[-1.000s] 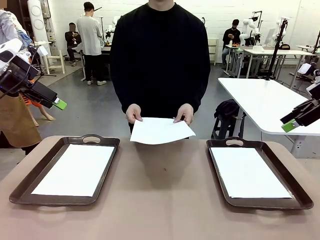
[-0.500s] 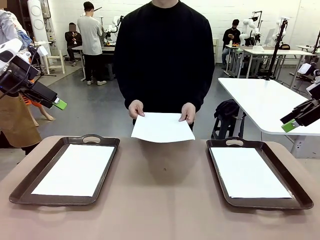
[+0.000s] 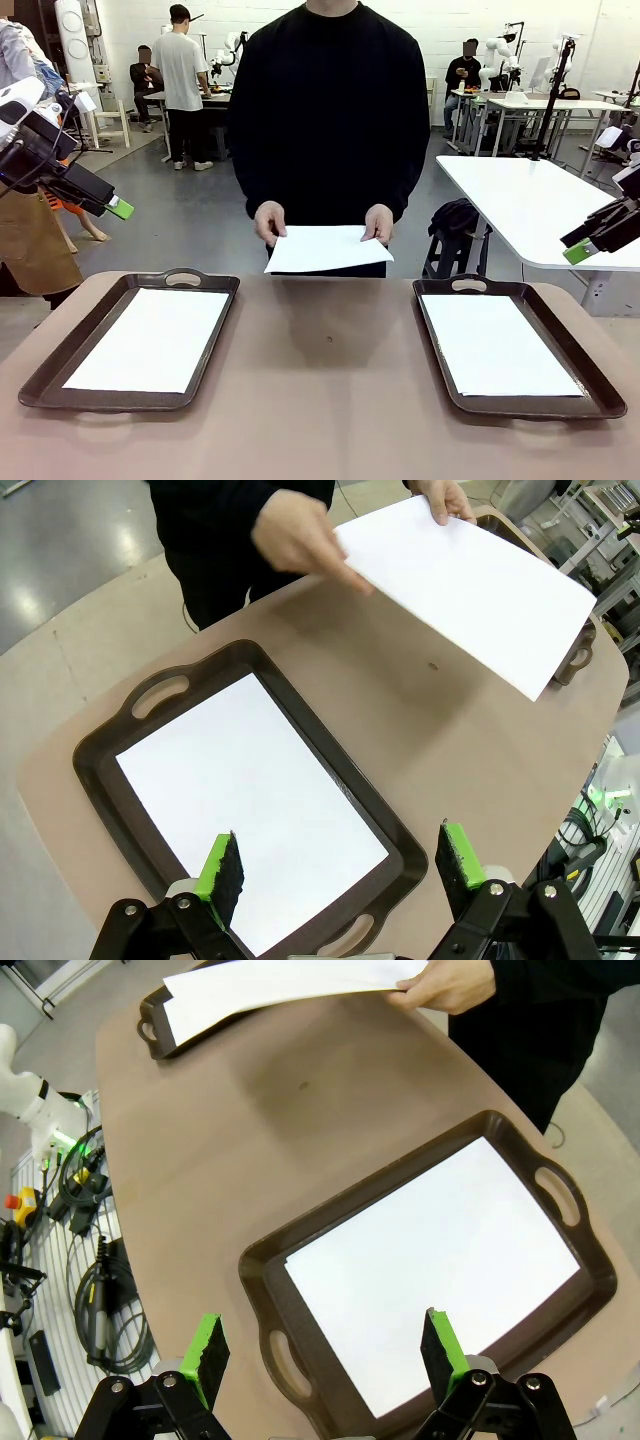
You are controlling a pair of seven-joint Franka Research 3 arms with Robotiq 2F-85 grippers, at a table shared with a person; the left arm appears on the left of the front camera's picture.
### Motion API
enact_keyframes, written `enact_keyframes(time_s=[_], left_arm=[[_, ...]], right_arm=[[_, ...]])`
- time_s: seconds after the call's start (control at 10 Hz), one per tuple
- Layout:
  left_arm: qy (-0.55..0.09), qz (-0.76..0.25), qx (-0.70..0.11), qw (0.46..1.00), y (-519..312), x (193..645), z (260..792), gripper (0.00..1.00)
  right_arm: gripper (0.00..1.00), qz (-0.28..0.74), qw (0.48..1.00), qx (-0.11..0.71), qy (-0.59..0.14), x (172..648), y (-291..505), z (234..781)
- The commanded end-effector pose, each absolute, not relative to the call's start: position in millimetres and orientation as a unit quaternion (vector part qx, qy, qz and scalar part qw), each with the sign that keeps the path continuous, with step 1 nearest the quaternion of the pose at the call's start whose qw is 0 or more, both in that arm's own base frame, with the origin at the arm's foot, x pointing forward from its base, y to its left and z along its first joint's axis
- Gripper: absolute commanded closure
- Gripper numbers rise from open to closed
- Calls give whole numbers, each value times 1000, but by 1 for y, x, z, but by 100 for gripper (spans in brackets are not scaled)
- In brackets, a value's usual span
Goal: Sort the A4 documents.
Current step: Receive the A4 Paper.
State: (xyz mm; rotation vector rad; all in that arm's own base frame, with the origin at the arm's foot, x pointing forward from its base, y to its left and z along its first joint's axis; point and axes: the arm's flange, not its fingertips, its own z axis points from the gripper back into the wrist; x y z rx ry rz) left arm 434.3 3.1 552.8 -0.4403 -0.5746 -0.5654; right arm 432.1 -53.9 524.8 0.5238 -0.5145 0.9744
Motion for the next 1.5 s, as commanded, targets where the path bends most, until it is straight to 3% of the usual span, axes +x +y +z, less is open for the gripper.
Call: enact_keyframes(time_s=[0.0,1.4], left_arm=[[-278,-274,-209,897,2,434,553,0],[-278,-274,-209,897,2,434,553,0]], right_arm=[[0,457,821,241,-243,433,-54,524],[0,457,821,241,-243,433,-54,524]])
